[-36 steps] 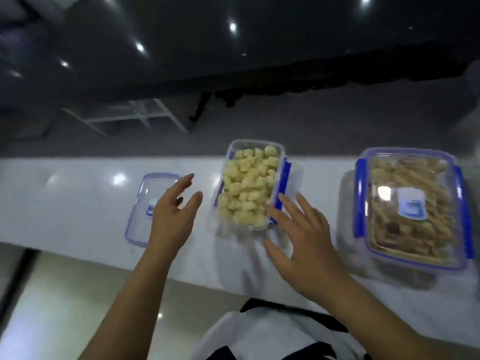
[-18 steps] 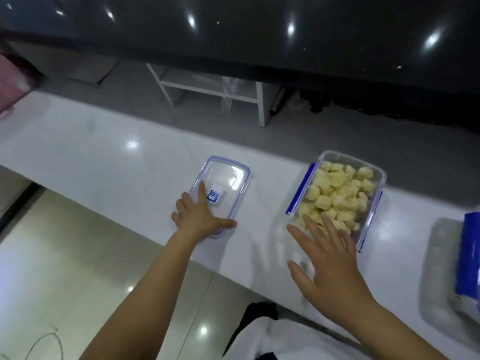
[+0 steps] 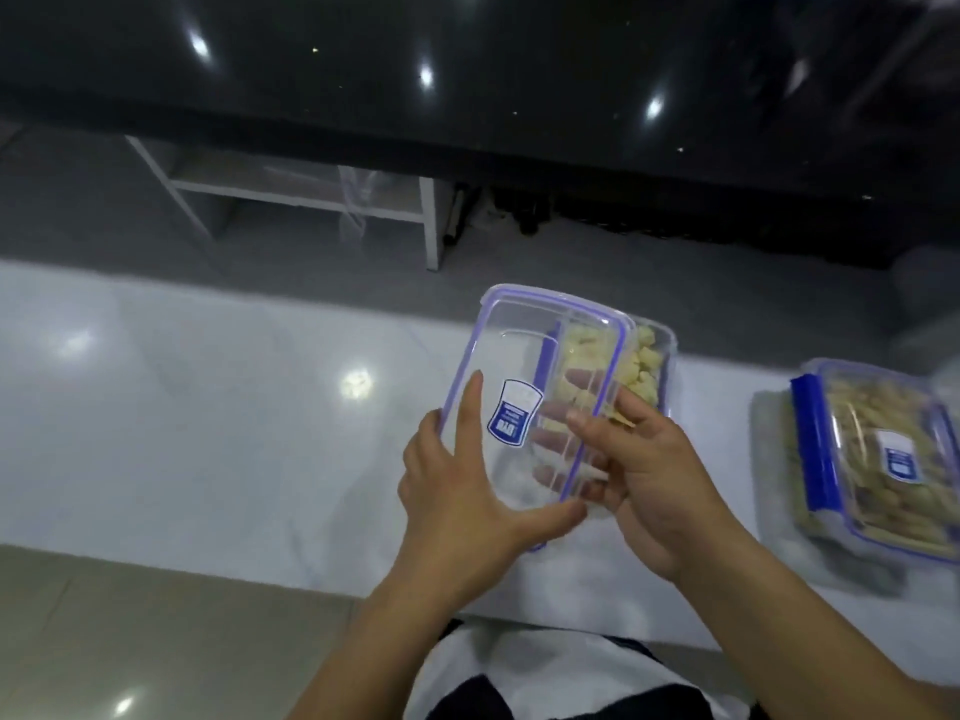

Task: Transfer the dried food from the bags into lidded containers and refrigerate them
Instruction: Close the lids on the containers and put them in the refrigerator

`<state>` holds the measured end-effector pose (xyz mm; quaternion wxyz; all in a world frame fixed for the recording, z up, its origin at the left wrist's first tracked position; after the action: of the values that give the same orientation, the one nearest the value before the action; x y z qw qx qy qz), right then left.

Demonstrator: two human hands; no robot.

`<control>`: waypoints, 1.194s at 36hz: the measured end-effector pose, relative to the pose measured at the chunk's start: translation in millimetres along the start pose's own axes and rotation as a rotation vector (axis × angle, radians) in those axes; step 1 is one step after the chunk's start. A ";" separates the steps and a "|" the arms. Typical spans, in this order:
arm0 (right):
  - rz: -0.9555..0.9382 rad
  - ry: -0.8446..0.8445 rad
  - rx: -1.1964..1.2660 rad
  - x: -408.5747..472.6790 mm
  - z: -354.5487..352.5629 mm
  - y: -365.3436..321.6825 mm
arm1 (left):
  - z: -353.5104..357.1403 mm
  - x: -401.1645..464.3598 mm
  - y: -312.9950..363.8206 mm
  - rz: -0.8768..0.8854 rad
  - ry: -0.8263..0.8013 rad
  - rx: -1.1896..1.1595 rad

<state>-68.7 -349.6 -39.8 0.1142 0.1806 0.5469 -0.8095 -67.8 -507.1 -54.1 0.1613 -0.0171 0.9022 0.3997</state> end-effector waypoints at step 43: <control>0.054 0.395 -1.100 2.8 -113.7 -26.9 | 77.7 131.2 -20.6 -0.271 -0.421 -0.702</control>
<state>-62.6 -234.1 -56.6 0.1075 0.2559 0.8929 -0.3545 -167.2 -451.8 -157.7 0.3775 -0.1073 0.6485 0.6523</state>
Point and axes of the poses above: each hand's wrist, its own x-axis towards the middle knuckle, its own z-axis out of the palm, y = z × x, the point moved 9 cm from there along x, towards the middle knuckle, and after that the axes turned 1 degree about x, right-handed, at the moved point
